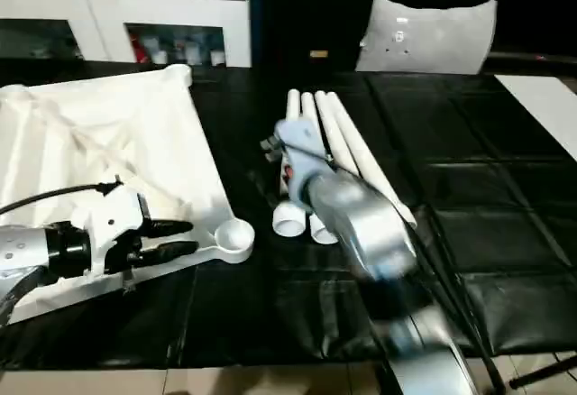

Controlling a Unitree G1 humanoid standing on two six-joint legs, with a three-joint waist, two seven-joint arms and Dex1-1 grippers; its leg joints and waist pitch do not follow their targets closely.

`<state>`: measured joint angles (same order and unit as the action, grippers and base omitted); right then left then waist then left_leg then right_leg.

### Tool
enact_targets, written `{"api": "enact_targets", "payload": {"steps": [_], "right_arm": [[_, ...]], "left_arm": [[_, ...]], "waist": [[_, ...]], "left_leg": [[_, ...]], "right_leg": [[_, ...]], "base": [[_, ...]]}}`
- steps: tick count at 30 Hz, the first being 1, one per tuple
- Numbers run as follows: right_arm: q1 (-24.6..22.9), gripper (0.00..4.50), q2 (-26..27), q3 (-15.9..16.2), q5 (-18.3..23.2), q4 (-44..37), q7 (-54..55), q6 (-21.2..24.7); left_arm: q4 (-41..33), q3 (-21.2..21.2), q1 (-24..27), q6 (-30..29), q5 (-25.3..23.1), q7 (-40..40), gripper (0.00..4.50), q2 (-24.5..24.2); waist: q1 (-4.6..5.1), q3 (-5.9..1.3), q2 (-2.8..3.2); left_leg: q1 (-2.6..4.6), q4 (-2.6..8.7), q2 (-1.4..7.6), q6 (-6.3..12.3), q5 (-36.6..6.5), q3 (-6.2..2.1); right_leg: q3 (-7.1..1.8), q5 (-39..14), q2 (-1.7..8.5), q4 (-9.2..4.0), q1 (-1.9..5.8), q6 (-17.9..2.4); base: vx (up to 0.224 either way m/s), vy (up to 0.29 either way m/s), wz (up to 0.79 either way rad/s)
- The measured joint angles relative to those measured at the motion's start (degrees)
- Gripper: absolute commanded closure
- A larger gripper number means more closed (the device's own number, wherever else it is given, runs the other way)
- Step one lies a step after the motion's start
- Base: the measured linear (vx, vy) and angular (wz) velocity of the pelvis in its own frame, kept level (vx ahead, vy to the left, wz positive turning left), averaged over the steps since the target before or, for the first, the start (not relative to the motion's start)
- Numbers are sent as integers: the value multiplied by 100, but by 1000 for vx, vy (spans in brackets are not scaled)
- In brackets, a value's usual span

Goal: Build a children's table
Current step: Pick table leg

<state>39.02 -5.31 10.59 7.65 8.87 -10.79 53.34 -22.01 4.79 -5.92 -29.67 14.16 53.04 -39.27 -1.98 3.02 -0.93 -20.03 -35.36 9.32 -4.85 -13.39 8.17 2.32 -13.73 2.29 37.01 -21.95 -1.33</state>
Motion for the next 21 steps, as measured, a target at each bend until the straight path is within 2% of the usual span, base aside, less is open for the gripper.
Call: {"api": "enact_targets", "payload": {"steps": [4,5,8,12,21], "right_arm": [[279,0,115,-31,-142,852,122,-255],[371,0,194,-119,-164,1165,249,-380],[472,0,246,-309,-177,1595,491,-646],[696,0,350,-684,-159,2195,779,-976],[812,0,634,-971,98,3119,529,-1101]], "left_arm": [[-372,2,108,-280,172,-162,241,145],[-442,5,115,-357,192,-228,241,155],[-604,0,136,-506,198,-356,204,171],[-813,5,166,-778,197,-552,203,215],[-834,54,203,-994,191,-630,203,114]], "waist": [[-9,6,-8],[-2,12,-6],[-4,19,-6],[3,22,-6],[6,32,10]], "left_leg": [[-2,0,1,0,0,4],[-3,0,2,-2,1,6],[-6,0,4,-4,2,9],[-6,0,7,-4,2,13],[-9,1,12,-4,2,15]], "right_leg": [[0,0,1,-1,0,0],[-1,1,1,0,-2,-2],[-1,1,0,0,-2,-2],[-1,1,-1,1,-2,-2],[0,1,-4,0,-4,-2]], "base": [[0,0,0],[0,0,0],[0,0,0],[0,0,0],[0,0,0]]}}
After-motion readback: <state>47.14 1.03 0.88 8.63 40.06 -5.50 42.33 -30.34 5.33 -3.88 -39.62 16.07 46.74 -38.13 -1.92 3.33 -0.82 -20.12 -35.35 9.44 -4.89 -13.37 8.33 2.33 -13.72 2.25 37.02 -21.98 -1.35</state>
